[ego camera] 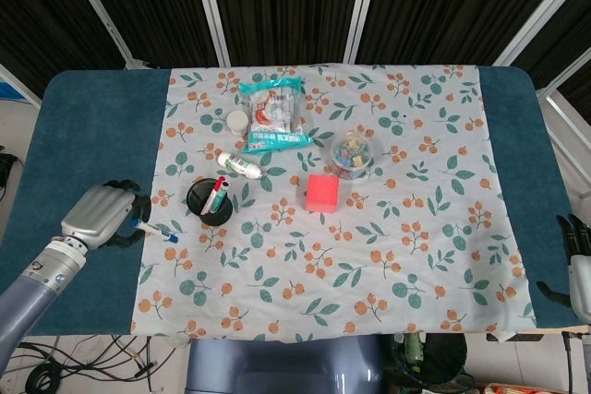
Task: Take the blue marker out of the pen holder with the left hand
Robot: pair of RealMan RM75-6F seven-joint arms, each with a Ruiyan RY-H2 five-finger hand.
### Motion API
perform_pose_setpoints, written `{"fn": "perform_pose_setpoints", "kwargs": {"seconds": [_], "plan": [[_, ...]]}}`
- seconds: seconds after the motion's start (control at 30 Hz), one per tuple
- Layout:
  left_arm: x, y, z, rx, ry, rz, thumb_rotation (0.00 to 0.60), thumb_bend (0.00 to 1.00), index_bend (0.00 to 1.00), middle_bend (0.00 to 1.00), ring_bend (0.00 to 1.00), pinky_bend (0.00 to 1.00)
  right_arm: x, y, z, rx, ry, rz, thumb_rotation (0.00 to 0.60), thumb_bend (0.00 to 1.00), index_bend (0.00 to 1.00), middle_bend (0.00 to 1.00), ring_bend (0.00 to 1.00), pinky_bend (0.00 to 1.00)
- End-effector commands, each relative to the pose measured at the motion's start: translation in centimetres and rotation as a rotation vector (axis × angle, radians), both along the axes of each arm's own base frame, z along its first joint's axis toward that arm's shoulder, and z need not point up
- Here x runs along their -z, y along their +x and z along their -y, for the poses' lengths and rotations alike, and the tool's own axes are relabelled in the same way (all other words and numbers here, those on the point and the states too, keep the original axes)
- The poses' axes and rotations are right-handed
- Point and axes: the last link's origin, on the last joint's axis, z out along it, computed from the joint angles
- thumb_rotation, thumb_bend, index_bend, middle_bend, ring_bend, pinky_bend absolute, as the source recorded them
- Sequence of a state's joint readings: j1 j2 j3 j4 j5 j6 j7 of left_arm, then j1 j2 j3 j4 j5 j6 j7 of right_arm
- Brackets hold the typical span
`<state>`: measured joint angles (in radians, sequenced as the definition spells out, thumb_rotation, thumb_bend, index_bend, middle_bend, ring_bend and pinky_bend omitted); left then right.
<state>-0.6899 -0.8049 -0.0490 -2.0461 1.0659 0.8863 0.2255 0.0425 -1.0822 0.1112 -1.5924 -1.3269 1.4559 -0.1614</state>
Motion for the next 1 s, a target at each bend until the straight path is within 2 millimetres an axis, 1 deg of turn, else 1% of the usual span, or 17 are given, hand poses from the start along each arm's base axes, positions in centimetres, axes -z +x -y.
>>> {"fn": "perform_pose_setpoints", "kwargs": {"seconds": [0.03, 0.13, 0.3, 0.43, 0.53, 0.67, 0.87, 0.93, 1.0], "plan": [[2.2, -0.9, -0.7, -0.028, -0.039, 0.007, 0.600, 0.46, 0.57, 0.59, 0.21, 0.27, 0.0, -0.1, 0.0, 0.002, -0.002, -0.002, 0.600, 0.01, 0.07, 0.09, 0.16, 0.17], [3.7, -1.0, -1.2, -0.047, -0.067, 0.016, 0.600, 0.46, 0.57, 0.59, 0.21, 0.27, -0.1, -0.1, 0.0, 0.005, -0.005, -0.003, 0.600, 0.01, 0.07, 0.09, 0.16, 0.17], [5.1, -0.8, -2.0, -0.085, -0.095, 0.022, 0.600, 0.46, 0.56, 0.58, 0.21, 0.27, 0.0, -0.3, 0.0, 0.011, 0.001, -0.004, 0.600, 0.01, 0.07, 0.09, 0.16, 0.17], [5.4, -0.5, -2.7, -0.137, -0.124, 0.024, 0.600, 0.45, 0.55, 0.57, 0.21, 0.27, 0.0, -0.3, 0.0, 0.009, 0.002, -0.005, 0.600, 0.01, 0.07, 0.09, 0.16, 0.17], [5.3, 0.2, -3.5, -0.149, -0.121, 0.035, 0.600, 0.44, 0.54, 0.56, 0.21, 0.27, 0.1, -0.3, 0.0, 0.009, 0.003, -0.008, 0.600, 0.01, 0.07, 0.09, 0.16, 0.17], [5.4, 0.7, -4.2, -0.157, -0.122, 0.024, 0.600, 0.40, 0.53, 0.56, 0.21, 0.27, 0.1, -0.2, 0.0, 0.009, 0.005, -0.012, 0.600, 0.01, 0.07, 0.09, 0.16, 0.17], [6.4, 2.1, -5.3, -0.144, -0.110, 0.009, 0.600, 0.40, 0.52, 0.55, 0.21, 0.27, 0.3, -0.2, 0.1, 0.010, 0.014, -0.016, 0.600, 0.01, 0.07, 0.09, 0.16, 0.17], [6.6, 2.4, -5.6, -0.145, -0.105, 0.000, 0.600, 0.40, 0.51, 0.53, 0.20, 0.27, 0.3, -0.3, 0.1, 0.012, 0.012, -0.016, 0.600, 0.01, 0.07, 0.09, 0.16, 0.17], [6.6, 2.5, -6.1, -0.147, -0.091, -0.020, 0.600, 0.39, 0.47, 0.49, 0.19, 0.27, 0.2, -0.2, 0.1, 0.009, 0.005, -0.015, 0.600, 0.01, 0.07, 0.09, 0.16, 0.17]]}}
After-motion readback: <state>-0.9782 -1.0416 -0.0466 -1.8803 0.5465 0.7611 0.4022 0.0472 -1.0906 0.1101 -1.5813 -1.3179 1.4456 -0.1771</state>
